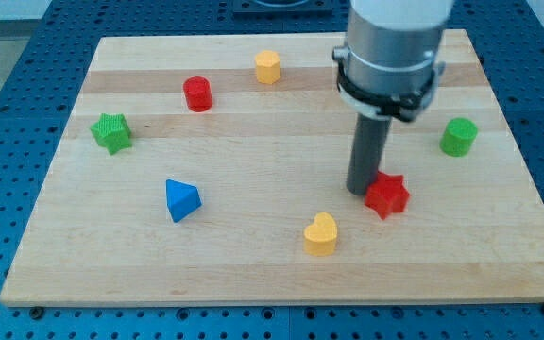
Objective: Move the green circle downwards
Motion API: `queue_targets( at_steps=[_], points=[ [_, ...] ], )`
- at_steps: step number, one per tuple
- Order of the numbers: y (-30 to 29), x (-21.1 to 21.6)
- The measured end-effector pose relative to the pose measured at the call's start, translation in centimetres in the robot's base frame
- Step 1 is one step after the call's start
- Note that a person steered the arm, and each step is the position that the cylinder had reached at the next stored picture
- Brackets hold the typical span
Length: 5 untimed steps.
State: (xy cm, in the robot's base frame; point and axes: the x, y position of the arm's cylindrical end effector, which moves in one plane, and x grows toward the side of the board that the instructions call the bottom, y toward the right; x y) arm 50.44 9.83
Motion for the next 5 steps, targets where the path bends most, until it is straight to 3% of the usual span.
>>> queue_targets(
  at_steps=[2, 4, 5],
  points=[
    [-5.5, -0.9],
    [-2.3, -7.6],
    [4.2, -8.5]
  ],
)
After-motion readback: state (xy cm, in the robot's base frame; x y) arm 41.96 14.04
